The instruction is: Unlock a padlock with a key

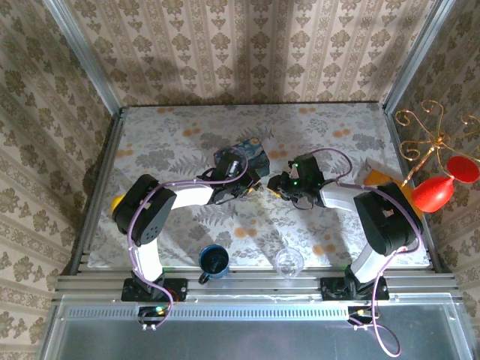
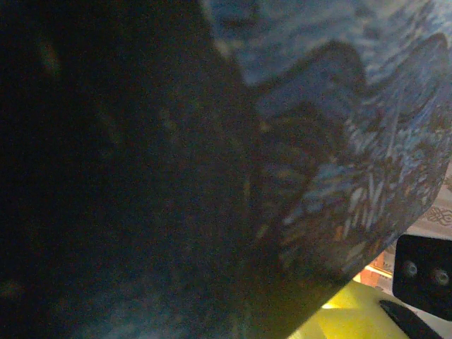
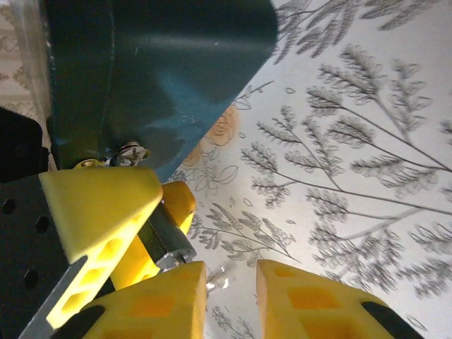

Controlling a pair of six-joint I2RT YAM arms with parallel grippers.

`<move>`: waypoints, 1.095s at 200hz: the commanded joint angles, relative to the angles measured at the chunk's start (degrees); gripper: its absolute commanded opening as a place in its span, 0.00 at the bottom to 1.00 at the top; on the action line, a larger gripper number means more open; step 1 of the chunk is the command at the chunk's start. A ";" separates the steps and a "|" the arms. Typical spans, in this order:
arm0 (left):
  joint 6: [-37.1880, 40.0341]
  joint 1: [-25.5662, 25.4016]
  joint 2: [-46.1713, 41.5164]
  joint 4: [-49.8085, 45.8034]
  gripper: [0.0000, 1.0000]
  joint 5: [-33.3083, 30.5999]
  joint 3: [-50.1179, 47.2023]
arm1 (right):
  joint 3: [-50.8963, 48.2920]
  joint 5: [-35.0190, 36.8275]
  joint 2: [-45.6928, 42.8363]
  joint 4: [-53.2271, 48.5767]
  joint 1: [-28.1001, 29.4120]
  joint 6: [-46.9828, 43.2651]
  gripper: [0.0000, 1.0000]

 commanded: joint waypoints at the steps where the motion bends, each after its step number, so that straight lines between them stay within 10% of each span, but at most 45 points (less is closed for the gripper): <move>1: -2.63 -0.33 -0.69 0.99 0.00 3.73 -0.99 | -1.48 6.50 -3.87 -3.36 1.22 -5.97 0.32; 219: -4.45 -0.13 -0.76 2.35 0.01 7.90 0.13 | -3.74 5.20 8.52 28.09 6.40 -13.68 0.36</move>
